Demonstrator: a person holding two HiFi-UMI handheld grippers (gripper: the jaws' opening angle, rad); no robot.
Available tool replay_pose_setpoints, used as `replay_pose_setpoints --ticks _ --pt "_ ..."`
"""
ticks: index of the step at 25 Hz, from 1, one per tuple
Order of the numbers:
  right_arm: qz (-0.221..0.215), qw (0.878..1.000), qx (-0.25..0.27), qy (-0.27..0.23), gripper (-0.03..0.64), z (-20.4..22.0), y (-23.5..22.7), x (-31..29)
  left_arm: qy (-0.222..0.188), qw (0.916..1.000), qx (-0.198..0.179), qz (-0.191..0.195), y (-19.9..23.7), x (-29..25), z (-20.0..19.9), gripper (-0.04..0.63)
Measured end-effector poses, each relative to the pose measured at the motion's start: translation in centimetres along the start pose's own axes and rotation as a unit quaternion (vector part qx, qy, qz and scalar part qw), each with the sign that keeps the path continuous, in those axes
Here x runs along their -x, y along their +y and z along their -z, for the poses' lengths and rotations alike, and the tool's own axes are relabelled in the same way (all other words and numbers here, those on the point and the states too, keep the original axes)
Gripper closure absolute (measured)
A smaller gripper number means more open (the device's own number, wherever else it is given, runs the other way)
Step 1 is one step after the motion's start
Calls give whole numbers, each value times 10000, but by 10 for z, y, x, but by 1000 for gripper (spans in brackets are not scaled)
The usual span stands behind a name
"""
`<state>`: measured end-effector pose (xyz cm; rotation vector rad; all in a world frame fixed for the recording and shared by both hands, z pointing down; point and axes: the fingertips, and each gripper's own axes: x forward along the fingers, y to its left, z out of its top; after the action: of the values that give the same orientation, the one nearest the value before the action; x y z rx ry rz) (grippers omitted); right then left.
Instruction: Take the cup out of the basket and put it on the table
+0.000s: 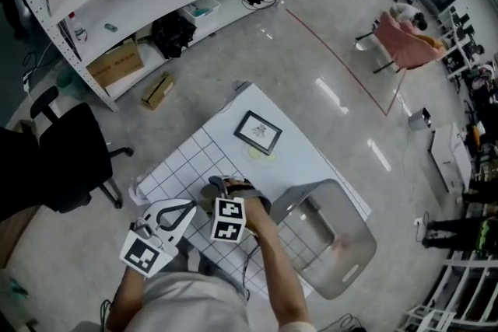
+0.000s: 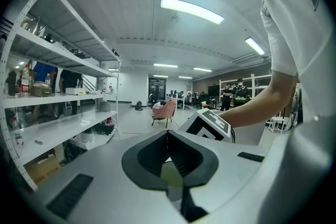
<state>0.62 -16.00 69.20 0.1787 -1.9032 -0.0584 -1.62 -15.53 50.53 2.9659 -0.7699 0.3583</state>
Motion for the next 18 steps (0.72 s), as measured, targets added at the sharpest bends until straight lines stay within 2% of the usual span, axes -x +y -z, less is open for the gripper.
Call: replay_pose_setpoints --ticks 9,18 --pt "61 9999 -45 -97 186 2 0 -33 116 9999 75 -78 3 2 13 584" --pt "-128 9997 -174 -88 186 9 7 -48 204 9997 142 -65 1 1 17 584"
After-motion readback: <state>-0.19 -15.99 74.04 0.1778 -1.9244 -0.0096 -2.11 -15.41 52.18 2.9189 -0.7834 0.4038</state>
